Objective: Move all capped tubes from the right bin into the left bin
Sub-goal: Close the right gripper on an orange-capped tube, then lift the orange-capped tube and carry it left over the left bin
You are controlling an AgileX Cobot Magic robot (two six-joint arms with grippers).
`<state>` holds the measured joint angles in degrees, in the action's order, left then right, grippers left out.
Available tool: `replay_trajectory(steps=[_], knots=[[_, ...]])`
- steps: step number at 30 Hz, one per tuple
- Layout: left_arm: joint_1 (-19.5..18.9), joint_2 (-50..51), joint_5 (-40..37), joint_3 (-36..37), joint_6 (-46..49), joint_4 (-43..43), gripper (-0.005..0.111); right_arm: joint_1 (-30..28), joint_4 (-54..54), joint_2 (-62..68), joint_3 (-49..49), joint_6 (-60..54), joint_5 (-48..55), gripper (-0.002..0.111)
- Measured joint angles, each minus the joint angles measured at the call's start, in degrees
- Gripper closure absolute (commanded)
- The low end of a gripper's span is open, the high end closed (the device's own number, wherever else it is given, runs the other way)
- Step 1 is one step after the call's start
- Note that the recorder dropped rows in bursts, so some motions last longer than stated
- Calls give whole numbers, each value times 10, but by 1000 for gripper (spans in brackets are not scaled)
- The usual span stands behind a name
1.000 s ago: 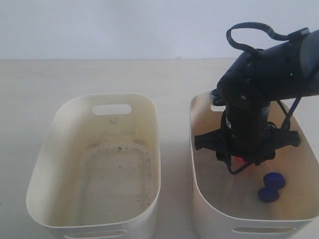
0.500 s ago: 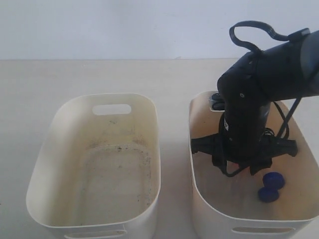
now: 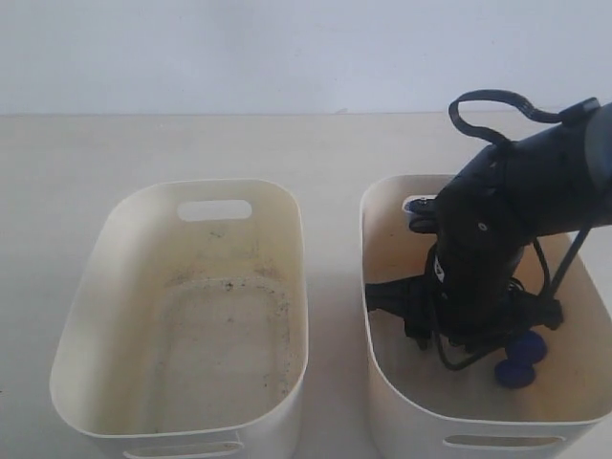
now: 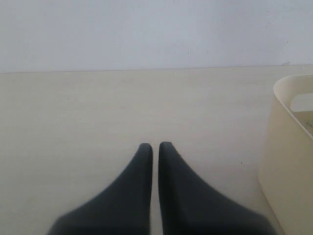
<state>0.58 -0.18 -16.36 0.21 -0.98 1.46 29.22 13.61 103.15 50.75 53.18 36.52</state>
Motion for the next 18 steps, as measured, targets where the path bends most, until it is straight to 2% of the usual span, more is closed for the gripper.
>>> replay_trajectory(steps=[3,11,18], knots=[[0,0,0,0,0,0,102,0,1,1,-4,1,-10,108],[0,0,0,0,0,0,102,0,10,-13,-6,1,-14,108],[0,0,0,0,0,0,102,0,42,-114,4,-11,1,108]])
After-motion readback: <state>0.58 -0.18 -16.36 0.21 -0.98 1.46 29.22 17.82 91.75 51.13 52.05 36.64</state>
